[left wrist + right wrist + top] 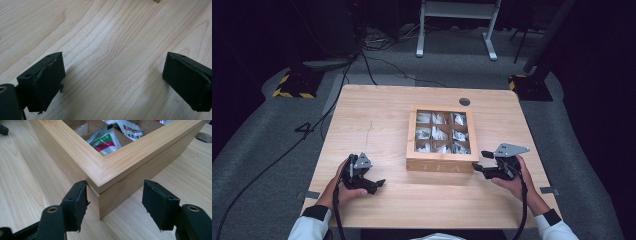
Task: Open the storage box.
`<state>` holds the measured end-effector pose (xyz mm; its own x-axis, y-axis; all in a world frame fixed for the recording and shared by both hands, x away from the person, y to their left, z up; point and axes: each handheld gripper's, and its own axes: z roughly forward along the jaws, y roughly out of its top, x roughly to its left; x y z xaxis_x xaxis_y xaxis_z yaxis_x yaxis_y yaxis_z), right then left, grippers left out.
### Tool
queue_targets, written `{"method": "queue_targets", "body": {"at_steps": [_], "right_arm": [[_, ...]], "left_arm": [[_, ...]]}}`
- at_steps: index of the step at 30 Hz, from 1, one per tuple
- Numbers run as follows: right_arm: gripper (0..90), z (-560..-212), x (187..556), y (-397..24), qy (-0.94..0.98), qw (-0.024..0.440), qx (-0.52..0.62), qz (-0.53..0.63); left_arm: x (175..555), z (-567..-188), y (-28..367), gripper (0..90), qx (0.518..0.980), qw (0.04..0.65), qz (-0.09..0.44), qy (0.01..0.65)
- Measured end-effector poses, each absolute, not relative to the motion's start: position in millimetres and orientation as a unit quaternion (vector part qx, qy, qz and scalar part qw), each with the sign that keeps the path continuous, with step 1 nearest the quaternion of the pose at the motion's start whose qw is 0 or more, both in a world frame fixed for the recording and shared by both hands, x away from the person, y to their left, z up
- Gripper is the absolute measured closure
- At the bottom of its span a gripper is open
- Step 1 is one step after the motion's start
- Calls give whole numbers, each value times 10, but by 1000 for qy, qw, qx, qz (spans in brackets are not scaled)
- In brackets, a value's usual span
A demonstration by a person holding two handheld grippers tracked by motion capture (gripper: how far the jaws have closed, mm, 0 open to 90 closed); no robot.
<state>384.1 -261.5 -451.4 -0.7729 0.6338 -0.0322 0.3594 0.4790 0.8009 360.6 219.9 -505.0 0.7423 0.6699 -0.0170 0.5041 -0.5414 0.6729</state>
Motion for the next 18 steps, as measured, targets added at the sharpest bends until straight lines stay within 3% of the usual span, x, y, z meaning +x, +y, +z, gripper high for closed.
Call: {"method": "queue_targets", "body": {"at_steps": [18], "right_arm": [[393,-4427,3831,-2595,830,165,284,451]], "left_arm": [[3606,-5051,2199,48,869,340,122,338]]}}
